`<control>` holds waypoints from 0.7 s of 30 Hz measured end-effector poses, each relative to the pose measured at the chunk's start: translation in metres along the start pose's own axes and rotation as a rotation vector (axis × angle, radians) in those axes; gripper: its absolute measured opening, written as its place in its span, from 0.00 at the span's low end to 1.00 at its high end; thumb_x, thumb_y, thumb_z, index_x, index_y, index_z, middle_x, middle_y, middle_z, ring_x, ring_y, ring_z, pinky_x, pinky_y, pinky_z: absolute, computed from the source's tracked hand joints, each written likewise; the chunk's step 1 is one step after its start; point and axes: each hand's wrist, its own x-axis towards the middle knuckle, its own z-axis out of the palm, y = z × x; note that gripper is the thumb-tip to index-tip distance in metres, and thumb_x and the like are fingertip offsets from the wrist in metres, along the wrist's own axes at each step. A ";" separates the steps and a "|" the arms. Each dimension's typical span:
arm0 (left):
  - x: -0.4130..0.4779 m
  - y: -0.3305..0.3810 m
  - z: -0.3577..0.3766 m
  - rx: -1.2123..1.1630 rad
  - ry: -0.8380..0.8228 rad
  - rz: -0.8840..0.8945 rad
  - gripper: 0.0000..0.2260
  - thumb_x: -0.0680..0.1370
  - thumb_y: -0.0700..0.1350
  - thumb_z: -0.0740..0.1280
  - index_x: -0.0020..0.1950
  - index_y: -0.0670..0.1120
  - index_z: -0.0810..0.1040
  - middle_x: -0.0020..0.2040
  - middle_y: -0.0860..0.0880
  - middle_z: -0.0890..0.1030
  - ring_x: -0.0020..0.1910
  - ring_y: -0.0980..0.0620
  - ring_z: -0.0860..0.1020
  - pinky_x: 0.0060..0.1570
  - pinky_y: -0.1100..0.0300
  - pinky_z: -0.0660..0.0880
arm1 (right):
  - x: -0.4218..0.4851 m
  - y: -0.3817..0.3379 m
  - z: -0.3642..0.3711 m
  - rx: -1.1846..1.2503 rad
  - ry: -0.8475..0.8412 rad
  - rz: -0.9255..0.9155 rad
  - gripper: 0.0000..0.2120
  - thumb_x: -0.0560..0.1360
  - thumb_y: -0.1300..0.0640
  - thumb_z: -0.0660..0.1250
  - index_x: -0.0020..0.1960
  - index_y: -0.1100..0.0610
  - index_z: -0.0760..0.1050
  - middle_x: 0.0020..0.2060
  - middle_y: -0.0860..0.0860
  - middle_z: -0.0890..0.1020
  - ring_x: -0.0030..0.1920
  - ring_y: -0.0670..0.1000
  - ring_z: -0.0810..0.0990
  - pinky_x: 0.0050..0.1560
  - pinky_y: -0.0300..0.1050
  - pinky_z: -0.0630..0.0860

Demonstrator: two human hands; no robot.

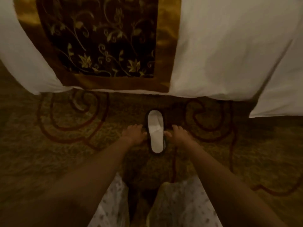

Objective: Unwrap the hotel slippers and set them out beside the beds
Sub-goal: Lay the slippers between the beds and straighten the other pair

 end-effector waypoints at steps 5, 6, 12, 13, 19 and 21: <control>0.091 -0.020 0.075 -0.044 0.050 -0.024 0.26 0.80 0.54 0.54 0.75 0.46 0.55 0.76 0.42 0.57 0.74 0.40 0.58 0.72 0.44 0.58 | 0.103 0.013 0.074 -0.052 -0.035 0.003 0.37 0.75 0.34 0.51 0.74 0.58 0.54 0.74 0.58 0.60 0.72 0.61 0.60 0.71 0.56 0.60; 0.109 -0.023 0.094 -0.094 0.068 -0.026 0.26 0.80 0.54 0.55 0.76 0.46 0.54 0.76 0.42 0.57 0.74 0.40 0.58 0.72 0.44 0.58 | 0.120 0.018 0.092 -0.050 -0.007 -0.004 0.38 0.75 0.34 0.52 0.74 0.60 0.55 0.73 0.60 0.62 0.71 0.61 0.63 0.70 0.56 0.61; 0.194 -0.029 0.156 -0.564 0.236 -0.115 0.28 0.79 0.49 0.60 0.76 0.41 0.54 0.75 0.39 0.59 0.73 0.41 0.60 0.72 0.49 0.60 | 0.203 0.029 0.157 0.080 0.186 0.050 0.37 0.74 0.37 0.59 0.71 0.62 0.57 0.69 0.60 0.64 0.69 0.60 0.63 0.67 0.52 0.63; 0.202 -0.029 0.161 -0.650 0.247 -0.126 0.28 0.79 0.48 0.61 0.75 0.41 0.55 0.74 0.39 0.62 0.72 0.40 0.63 0.71 0.48 0.62 | 0.209 0.029 0.164 0.117 0.221 0.070 0.37 0.73 0.37 0.62 0.70 0.62 0.58 0.68 0.60 0.64 0.68 0.60 0.64 0.66 0.52 0.64; 0.234 -0.019 0.177 -0.884 0.327 -0.223 0.25 0.79 0.44 0.60 0.75 0.42 0.57 0.73 0.38 0.64 0.70 0.39 0.66 0.68 0.49 0.66 | 0.226 0.034 0.197 0.145 0.447 0.106 0.39 0.66 0.38 0.71 0.65 0.60 0.62 0.63 0.59 0.68 0.63 0.59 0.68 0.61 0.50 0.68; 0.243 -0.015 0.179 -0.913 0.359 -0.255 0.24 0.79 0.43 0.59 0.74 0.41 0.59 0.72 0.38 0.64 0.69 0.38 0.67 0.67 0.50 0.66 | 0.233 0.040 0.198 0.240 0.487 0.105 0.38 0.66 0.39 0.72 0.64 0.60 0.62 0.62 0.59 0.69 0.63 0.59 0.68 0.60 0.51 0.69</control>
